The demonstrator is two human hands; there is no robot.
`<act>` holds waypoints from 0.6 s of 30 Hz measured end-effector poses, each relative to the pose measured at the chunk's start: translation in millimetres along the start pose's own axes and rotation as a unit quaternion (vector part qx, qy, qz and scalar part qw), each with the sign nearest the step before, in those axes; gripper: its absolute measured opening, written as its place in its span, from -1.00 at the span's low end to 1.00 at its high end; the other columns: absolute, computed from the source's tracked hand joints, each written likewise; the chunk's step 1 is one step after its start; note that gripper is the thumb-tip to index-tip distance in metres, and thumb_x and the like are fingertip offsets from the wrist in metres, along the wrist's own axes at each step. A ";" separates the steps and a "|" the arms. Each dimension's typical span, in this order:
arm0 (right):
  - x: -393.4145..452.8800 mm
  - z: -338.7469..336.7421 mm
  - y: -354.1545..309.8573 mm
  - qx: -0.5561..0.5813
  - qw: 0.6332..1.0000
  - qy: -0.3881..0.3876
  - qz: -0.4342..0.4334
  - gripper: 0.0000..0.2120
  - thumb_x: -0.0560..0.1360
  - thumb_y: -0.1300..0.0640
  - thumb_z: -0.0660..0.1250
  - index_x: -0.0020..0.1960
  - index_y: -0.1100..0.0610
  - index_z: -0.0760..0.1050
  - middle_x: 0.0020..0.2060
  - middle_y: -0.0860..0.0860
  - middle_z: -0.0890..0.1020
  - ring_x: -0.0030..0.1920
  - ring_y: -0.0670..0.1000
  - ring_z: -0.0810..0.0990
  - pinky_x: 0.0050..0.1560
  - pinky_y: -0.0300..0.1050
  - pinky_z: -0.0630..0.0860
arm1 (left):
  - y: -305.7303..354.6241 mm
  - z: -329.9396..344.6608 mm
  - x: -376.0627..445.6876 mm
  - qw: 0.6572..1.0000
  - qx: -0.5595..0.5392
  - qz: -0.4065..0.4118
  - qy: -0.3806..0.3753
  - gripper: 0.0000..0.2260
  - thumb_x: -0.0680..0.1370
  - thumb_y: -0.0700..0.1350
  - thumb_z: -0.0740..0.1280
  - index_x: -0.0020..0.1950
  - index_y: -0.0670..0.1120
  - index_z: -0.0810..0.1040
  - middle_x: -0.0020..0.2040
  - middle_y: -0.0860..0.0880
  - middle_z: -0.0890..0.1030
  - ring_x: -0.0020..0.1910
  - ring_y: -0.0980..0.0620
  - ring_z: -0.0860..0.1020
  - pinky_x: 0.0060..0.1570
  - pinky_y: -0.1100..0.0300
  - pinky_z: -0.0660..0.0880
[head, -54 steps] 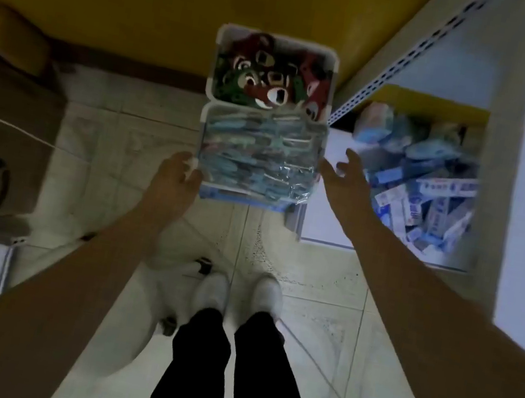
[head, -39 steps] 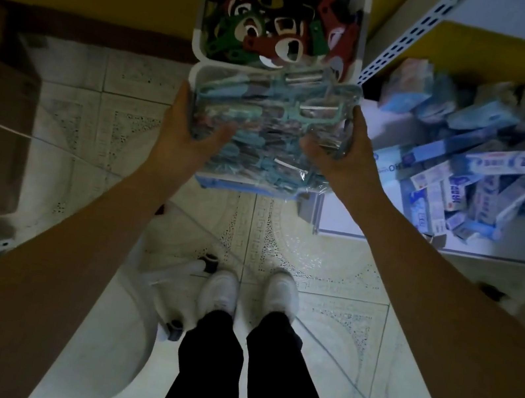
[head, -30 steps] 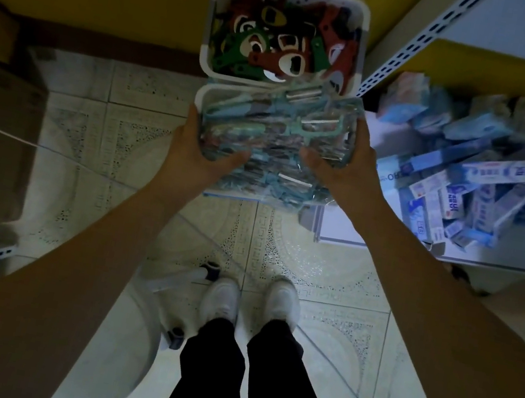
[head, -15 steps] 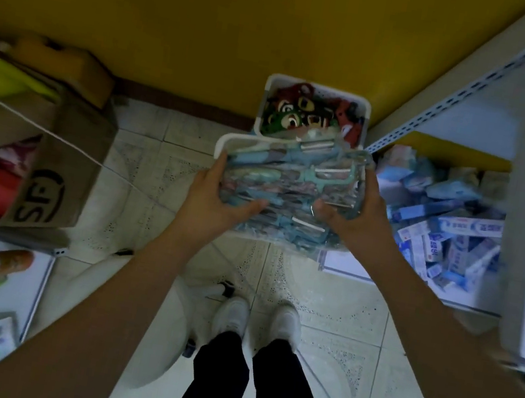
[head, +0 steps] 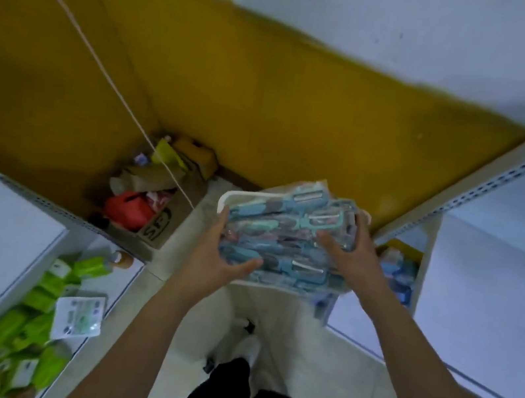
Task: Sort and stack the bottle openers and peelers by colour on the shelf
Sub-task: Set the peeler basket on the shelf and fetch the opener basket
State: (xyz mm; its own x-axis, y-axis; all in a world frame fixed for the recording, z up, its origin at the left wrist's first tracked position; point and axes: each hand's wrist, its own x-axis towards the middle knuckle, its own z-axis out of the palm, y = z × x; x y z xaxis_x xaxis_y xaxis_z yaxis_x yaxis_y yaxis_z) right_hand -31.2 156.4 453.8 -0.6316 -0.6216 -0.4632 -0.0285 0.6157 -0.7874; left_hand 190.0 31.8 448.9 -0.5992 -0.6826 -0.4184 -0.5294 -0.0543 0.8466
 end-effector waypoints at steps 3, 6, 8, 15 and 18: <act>-24.5 8.6 -35.0 -0.026 0.999 -0.044 -0.007 -0.01 0.36 -0.38 0.34 0.58 -0.16 -0.14 0.59 -0.08 0.01 0.54 0.12 0.15 0.43 0.26 0.27 | 13.4 -20.2 -52.2 0.999 0.000 -0.007 0.054 -0.03 0.43 0.17 0.49 0.62 0.12 -0.08 0.56 0.24 0.10 0.48 0.19 0.17 0.32 0.23 0.27; -46.8 24.4 -60.0 -0.059 0.993 -0.094 -0.037 0.04 0.29 -0.50 0.31 0.57 -0.22 -0.14 0.58 -0.04 0.05 0.52 0.16 0.18 0.41 0.27 0.31 | 11.1 -34.6 -100.5 0.992 -0.014 -0.013 0.122 -0.08 0.40 0.18 0.52 0.59 0.19 0.01 0.40 0.37 0.25 0.25 0.44 0.31 0.15 0.47 0.31; -61.7 39.0 -74.3 -0.071 0.987 -0.126 -0.067 0.04 0.27 -0.52 0.31 0.57 -0.23 -0.12 0.57 -0.02 0.08 0.50 0.18 0.21 0.37 0.23 0.35 | 2.2 -43.0 -132.2 0.985 -0.022 -0.022 0.170 -0.05 0.35 0.24 0.54 0.57 0.25 0.03 0.32 0.39 0.35 0.17 0.47 0.41 0.05 0.49 0.41; -143.4 114.4 -121.3 -0.071 0.952 -0.260 -0.145 0.06 0.21 -0.49 0.35 0.57 -0.20 -0.01 0.56 0.03 0.12 0.50 0.19 0.21 0.42 0.27 0.28 | -35.3 -77.0 -248.2 0.947 -0.065 -0.088 0.304 0.01 0.23 0.40 0.53 0.56 0.29 0.09 0.30 0.25 0.48 0.22 0.24 0.52 0.23 0.10 0.53; -193.6 149.1 -133.3 -0.089 0.934 -0.305 -0.160 0.02 0.27 -0.44 0.37 0.57 -0.18 0.00 0.56 0.05 0.11 0.50 0.21 0.21 0.43 0.26 0.26 | -46.1 -90.7 -305.9 0.922 -0.084 -0.096 0.365 -0.08 0.29 0.30 0.53 0.52 0.29 0.11 0.24 0.31 0.45 0.17 0.35 0.47 0.05 0.41 0.47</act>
State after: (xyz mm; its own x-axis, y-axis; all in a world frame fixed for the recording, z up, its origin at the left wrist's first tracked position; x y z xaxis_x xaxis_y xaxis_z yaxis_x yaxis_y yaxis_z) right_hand 210.4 122.4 587.8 -0.0104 -0.9148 -0.4038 -0.3037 0.3876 -0.8703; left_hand 452.1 177.0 567.6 0.0918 -0.9539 -0.2857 -0.4470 -0.2959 0.8442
